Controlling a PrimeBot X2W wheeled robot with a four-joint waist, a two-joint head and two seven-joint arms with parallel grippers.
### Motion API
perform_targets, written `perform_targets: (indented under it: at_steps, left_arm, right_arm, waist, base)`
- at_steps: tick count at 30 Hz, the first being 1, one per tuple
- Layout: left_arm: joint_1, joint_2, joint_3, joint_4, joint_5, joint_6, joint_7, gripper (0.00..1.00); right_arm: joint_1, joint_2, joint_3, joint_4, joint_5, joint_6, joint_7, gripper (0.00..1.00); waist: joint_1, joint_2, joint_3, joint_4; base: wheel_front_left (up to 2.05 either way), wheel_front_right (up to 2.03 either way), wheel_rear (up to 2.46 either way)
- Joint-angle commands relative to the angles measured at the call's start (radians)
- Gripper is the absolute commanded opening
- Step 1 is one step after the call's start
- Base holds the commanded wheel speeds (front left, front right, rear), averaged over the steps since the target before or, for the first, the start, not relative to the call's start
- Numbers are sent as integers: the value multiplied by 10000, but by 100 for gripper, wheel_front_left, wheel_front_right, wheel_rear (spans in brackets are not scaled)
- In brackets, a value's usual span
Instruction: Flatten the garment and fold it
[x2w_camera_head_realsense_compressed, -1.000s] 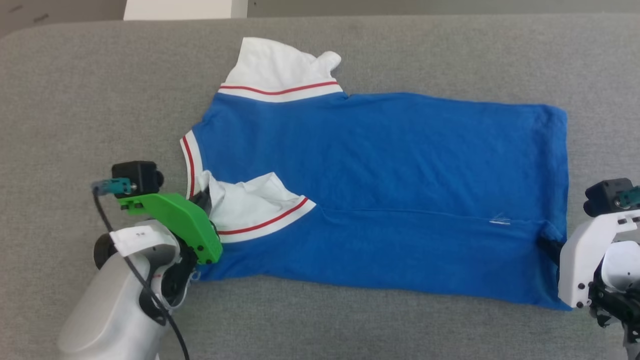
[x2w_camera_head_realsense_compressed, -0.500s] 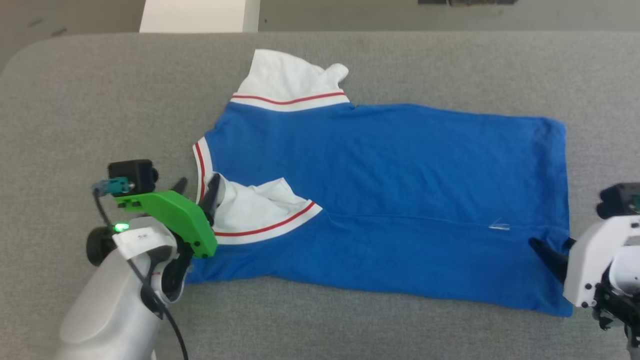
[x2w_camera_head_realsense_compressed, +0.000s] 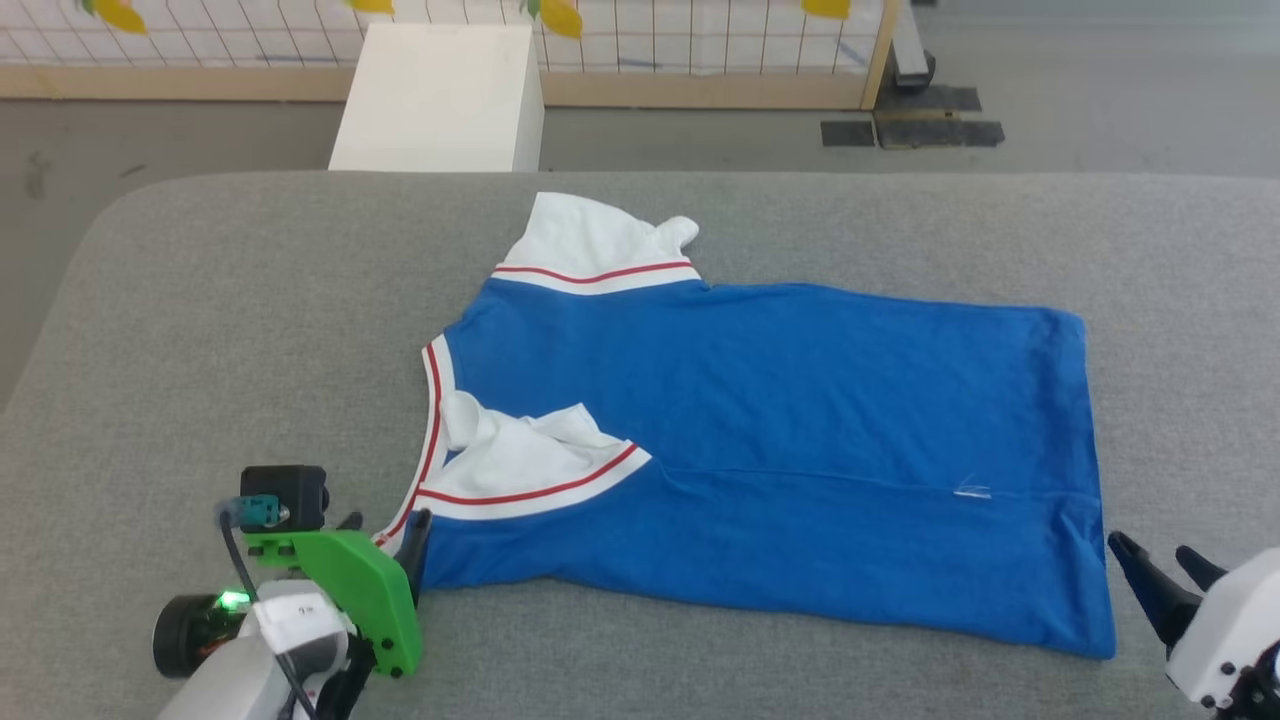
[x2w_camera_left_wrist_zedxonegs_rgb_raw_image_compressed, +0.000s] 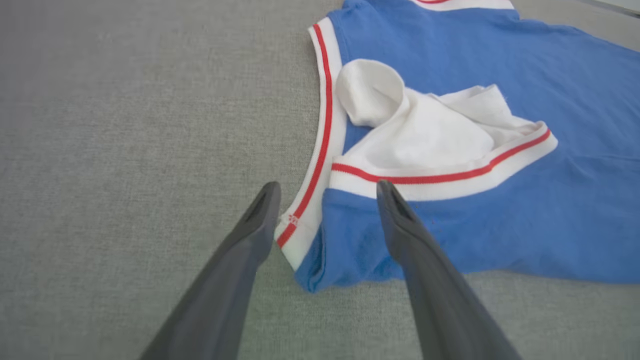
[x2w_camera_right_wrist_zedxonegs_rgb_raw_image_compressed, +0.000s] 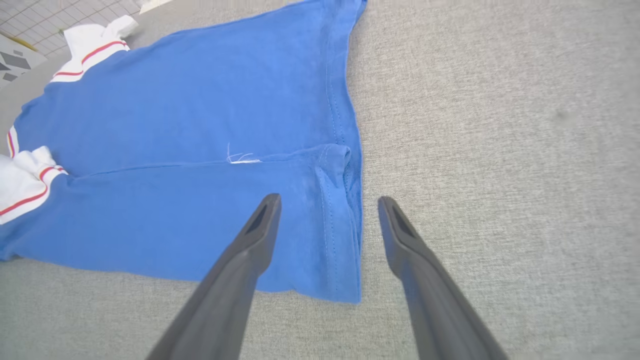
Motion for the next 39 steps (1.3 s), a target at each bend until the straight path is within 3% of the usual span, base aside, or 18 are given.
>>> perform_targets:
  at_steps: [1, 5, 8, 19, 20, 21, 24, 30, 39]
  left_arm:
    - [54, 172, -12, -184, -143, 169, 448, 100]
    - [6, 469, -298, -388, -455, 671, 2338, 100]
    - [-404, 517, -583, -206, -484, 772, 3297, 100]
    - [-1040, -55, -908, 1343, -739, 526, 3829, 100]
    - [-981, -109, -899, 1477, -824, 513, 3848, 35]
    - [-914, -168, -871, 1565, -912, 492, 3817, 0]
    - [-729, -292, -690, 1614, -1156, 452, 3598, 0]
    - [-143, -407, 110, 938, -1421, 610, 2193, 0]
    - [718, -530, 520, -761, -1356, 952, 1014, 0]
  right_arm:
    - [120, 121, -96, -132, -76, -15, 6, 100]
    - [309, 315, -271, -391, -138, -15, 75, 100]
    - [339, 405, -368, -555, -150, -15, 109, 100]
    - [283, 336, -80, -840, -221, -15, 259, 100]
    - [295, 313, -52, -863, -246, -15, 267, 100]
    - [315, 269, -2, -899, -291, -15, 280, 100]
    - [412, 111, 167, -1060, -475, -15, 369, 100]
    - [650, -204, 767, -1238, -1366, -15, 1197, 100]
    - [-181, -224, 1359, 109, -3128, -15, 1701, 100]
  waist:
    - [0, 0, -118, 54]
    - [0, 0, -65, 52]
    - [0, 0, 43, 26]
    - [0, 0, 246, -395]
    - [0, 0, 247, -420]
    - [0, 0, 246, -437]
    - [0, 0, 258, -429]
    - [0, 0, 229, -380]
    - [0, 0, 569, -124]
  base:
    - [0, 0, 0]
    - [0, 0, 0]
    - [0, 0, 0]
    - [0, 0, 0]
    - [0, 0, 0]
    - [0, 0, 0]
    - [0, 0, 0]
    - [0, 0, 0]
    - [0, 0, 0]
